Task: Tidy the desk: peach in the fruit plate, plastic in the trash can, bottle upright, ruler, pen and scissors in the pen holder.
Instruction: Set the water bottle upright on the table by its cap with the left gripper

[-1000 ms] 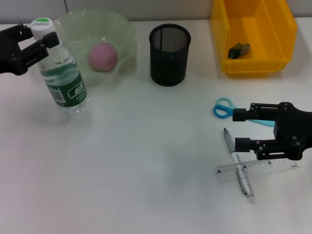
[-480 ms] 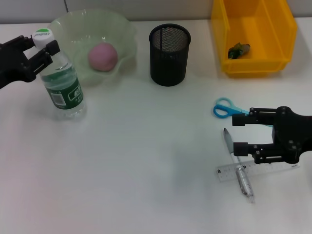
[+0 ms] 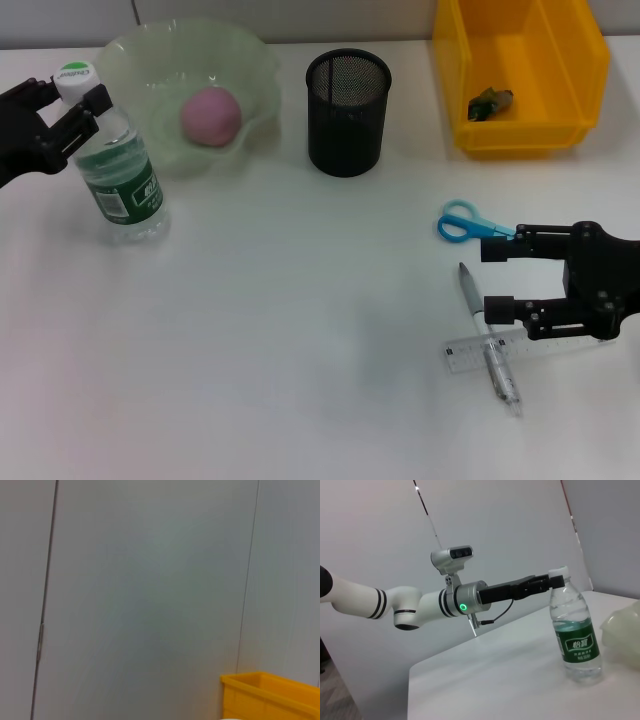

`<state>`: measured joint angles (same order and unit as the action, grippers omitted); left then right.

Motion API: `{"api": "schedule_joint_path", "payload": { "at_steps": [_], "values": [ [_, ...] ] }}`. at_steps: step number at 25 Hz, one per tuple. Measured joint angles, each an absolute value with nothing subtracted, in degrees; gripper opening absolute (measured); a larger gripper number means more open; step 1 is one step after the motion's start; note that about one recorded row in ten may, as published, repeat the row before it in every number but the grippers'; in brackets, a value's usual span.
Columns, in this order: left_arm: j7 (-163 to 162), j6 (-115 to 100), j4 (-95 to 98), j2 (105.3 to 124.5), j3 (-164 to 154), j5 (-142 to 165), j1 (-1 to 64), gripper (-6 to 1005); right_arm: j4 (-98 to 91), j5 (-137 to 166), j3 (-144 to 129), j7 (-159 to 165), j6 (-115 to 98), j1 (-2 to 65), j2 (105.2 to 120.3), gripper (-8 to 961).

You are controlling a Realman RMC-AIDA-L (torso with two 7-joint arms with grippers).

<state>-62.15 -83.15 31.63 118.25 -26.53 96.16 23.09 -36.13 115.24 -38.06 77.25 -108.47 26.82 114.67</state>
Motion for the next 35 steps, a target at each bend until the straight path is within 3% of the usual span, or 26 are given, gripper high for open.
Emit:
{"api": "schedule_joint_path", "payload": {
  "at_steps": [35],
  "values": [
    [-58.2, -79.4, 29.1, 118.39, -26.9, 93.8, 23.3, 509, -36.3, 116.0, -38.1, 77.9, -108.5, 27.8, 114.25, 767]
  ]
}}
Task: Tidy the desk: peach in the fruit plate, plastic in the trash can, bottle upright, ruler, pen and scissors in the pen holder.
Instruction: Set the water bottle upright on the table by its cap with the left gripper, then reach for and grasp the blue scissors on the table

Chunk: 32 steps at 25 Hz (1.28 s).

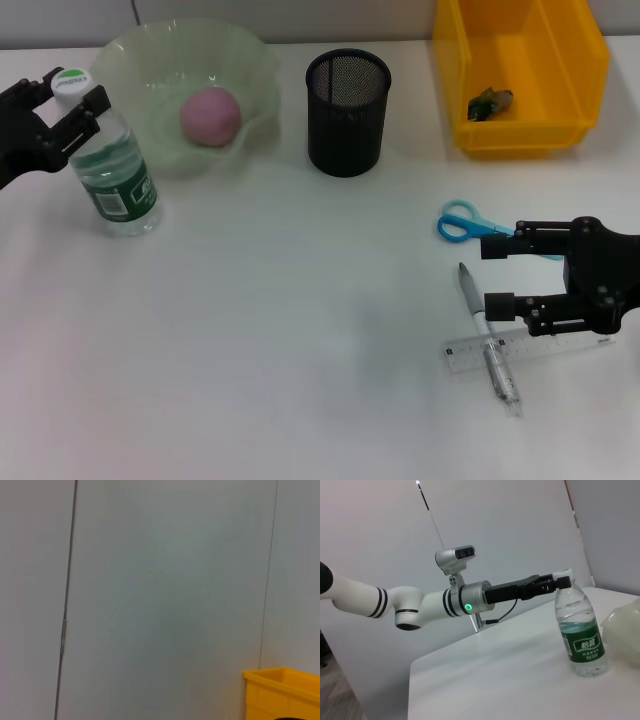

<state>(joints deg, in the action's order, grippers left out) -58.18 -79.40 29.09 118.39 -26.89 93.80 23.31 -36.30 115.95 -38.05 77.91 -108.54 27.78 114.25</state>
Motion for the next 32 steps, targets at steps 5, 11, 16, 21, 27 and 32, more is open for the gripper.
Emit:
{"api": "schedule_joint_path", "payload": {
  "at_steps": [5, 11, 16, 21, 27, 32],
  "values": [
    [-57.8, -80.1, 29.1, 118.43, -26.9, 93.8, 23.2, 524, -36.3, 116.0, -38.1, 77.9, -108.5, 27.8, 114.25, 767],
    [-60.7, -88.5, 30.1, 117.84, -26.3, 89.9, 22.4, 677, -36.3, 116.0, -38.1, 78.0, -108.4, 27.9, 114.24, 767],
    [-74.5, -99.9, 33.3, 114.91, -27.0, 86.7, 23.2, 842, -36.3, 115.9, -38.0, 78.1, -108.2, 27.9, 114.08, 767],
    [-84.8, -109.4, 34.5, 112.38, -30.5, 86.9, 25.2, 837, -36.7, 115.8, -37.5, 78.8, -107.9, 28.0, 113.85, 766],
    [-84.3, -112.6, 35.6, 112.41, -41.5, 87.3, 24.6, 836, -38.3, 115.5, -37.2, 82.8, -107.8, 29.3, 112.85, 766],
    [-75.8, -110.5, 33.8, 114.04, -46.0, 94.5, 23.9, 835, -41.5, 115.8, -37.2, 89.5, -107.8, 31.9, 111.40, 766]
  ]
}}
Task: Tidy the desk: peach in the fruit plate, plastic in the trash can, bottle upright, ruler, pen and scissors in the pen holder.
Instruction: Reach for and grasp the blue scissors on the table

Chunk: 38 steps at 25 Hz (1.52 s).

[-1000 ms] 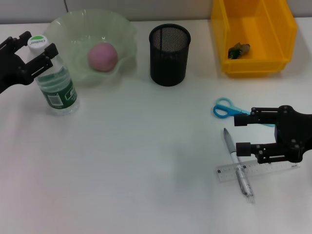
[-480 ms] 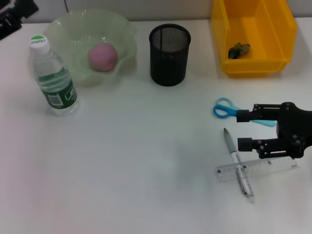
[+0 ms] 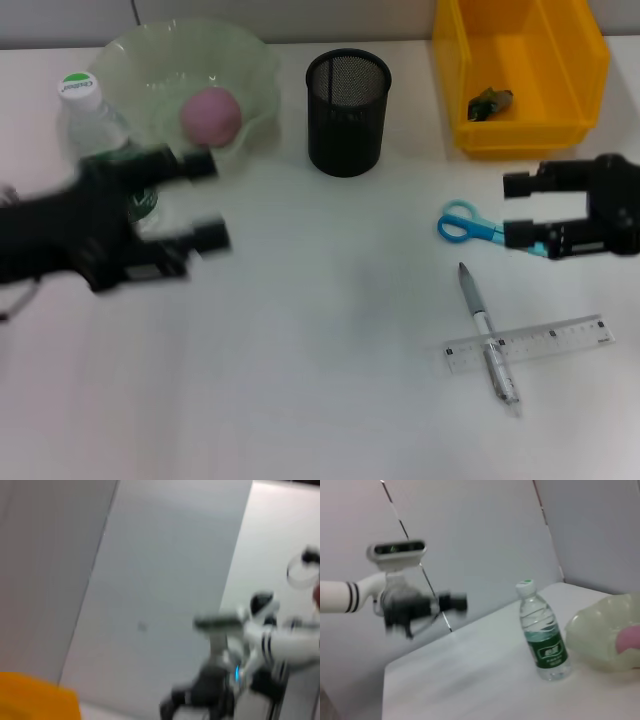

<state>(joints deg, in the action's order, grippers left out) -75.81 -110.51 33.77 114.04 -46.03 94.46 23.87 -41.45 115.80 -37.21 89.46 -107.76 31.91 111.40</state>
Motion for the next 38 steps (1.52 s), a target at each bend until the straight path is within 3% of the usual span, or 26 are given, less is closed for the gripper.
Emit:
{"api": "schedule_joint_path", "payload": {
  "at_steps": [6, 11, 15, 22, 23, 31, 38],
  "values": [
    [-64.9, -102.3, 28.6, 116.51, -46.0, 102.5, 23.2, 834, -46.6, 121.6, -37.5, 99.1, -107.8, 37.5, 109.64, 766],
    [-60.0, -98.0, 25.9, 116.79, -45.8, 102.9, 22.2, 834, -48.2, 132.5, -40.6, 106.5, -107.8, 45.0, 108.48, 767],
    [-59.6, -97.2, 25.4, 116.96, -45.8, 102.9, 22.2, 834, -48.7, 142.9, -45.1, 113.1, -105.8, 50.8, 108.45, 767],
    [-60.1, -95.6, 25.3, 117.26, -45.8, 102.8, 22.4, 833, -48.3, 153.0, -53.3, 118.9, -101.2, 55.2, 110.46, 767],
    [-60.1, -95.5, 25.3, 117.27, -45.7, 102.8, 22.3, 833, -48.2, 156.4, -56.1, 119.8, -98.5, 55.7, 112.22, 766],
    [-60.3, -94.9, 25.2, 117.78, -44.8, 102.3, 22.1, 834, -47.3, 160.6, -60.8, 119.9, -90.9, 55.4, 116.42, 766],
    [-61.0, -93.8, 25.2, 117.97, -44.6, 102.3, 22.1, 834, -43.8, 161.4, -62.6, 120.0, -84.0, 55.1, 117.44, 766]
  ]
}}
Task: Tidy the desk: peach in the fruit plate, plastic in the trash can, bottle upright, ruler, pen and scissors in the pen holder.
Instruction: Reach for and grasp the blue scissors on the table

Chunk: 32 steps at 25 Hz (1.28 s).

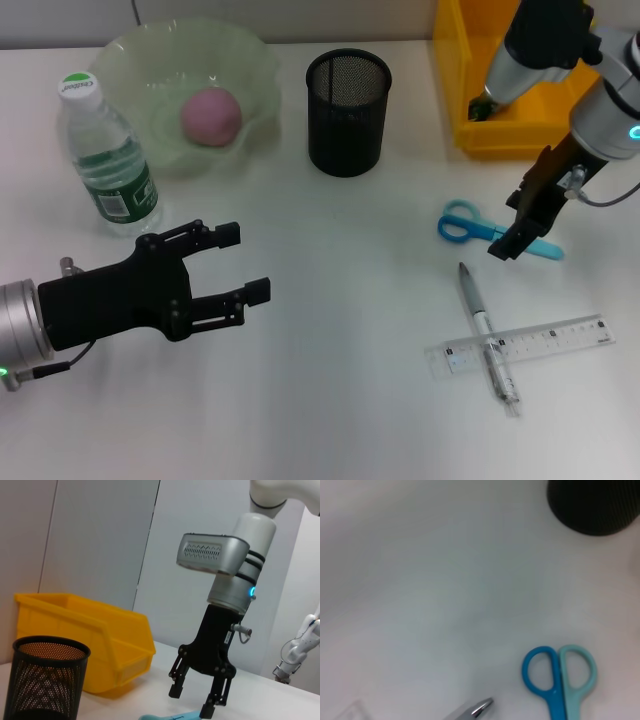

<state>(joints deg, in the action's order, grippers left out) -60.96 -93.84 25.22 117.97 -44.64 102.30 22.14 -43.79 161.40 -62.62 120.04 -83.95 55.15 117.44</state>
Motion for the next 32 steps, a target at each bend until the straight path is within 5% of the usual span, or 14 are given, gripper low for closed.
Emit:
{"api": "schedule_joint_path", "payload": {
  "at_steps": [6, 28, 32],
  "values": [
    [-61.0, -93.8, 25.2, 118.04, -44.1, 102.3, 22.2, 834, -40.9, 161.5, -62.7, 119.8, -79.5, 55.5, 117.70, 752],
    [-61.4, -93.1, 25.3, 118.04, -43.4, 102.3, 22.7, 833, -37.4, 161.4, -63.4, 118.6, -73.9, 55.8, 118.82, 315],
    [-61.5, -93.1, 25.3, 117.98, -43.3, 102.3, 22.7, 833, -37.1, 161.4, -63.4, 118.6, -73.5, 55.8, 118.83, 315]
  ]
}}
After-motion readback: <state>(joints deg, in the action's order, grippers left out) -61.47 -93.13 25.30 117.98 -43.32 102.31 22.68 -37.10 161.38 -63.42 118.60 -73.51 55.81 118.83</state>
